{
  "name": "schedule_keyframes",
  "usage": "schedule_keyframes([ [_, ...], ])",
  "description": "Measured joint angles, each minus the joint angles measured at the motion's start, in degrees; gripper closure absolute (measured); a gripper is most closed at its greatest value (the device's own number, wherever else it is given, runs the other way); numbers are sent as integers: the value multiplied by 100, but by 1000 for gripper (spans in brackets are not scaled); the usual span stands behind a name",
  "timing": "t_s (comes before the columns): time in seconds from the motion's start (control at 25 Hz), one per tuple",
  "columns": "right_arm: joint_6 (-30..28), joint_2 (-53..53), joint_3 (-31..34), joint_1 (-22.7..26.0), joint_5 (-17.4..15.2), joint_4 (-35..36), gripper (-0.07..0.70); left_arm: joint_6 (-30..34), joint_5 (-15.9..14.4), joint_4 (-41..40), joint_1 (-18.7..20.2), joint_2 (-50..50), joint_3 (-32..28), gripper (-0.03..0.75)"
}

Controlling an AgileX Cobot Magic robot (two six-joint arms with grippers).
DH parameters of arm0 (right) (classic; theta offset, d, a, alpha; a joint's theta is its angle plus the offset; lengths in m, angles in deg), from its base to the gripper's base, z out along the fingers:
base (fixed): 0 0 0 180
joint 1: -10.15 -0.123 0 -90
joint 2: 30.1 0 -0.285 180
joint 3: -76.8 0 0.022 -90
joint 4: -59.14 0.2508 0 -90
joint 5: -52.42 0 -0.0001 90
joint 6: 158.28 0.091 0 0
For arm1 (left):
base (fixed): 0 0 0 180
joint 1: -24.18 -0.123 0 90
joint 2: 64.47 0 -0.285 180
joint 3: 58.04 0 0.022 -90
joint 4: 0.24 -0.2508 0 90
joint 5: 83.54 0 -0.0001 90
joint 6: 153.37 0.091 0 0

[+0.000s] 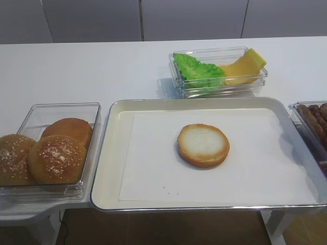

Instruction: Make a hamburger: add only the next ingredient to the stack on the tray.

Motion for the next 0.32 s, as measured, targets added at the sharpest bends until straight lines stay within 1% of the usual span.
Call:
schedule_keyframes([
  [0.32, 0, 0, 0, 0, 0, 0, 101, 0, 0, 0, 0, 0, 0, 414],
])
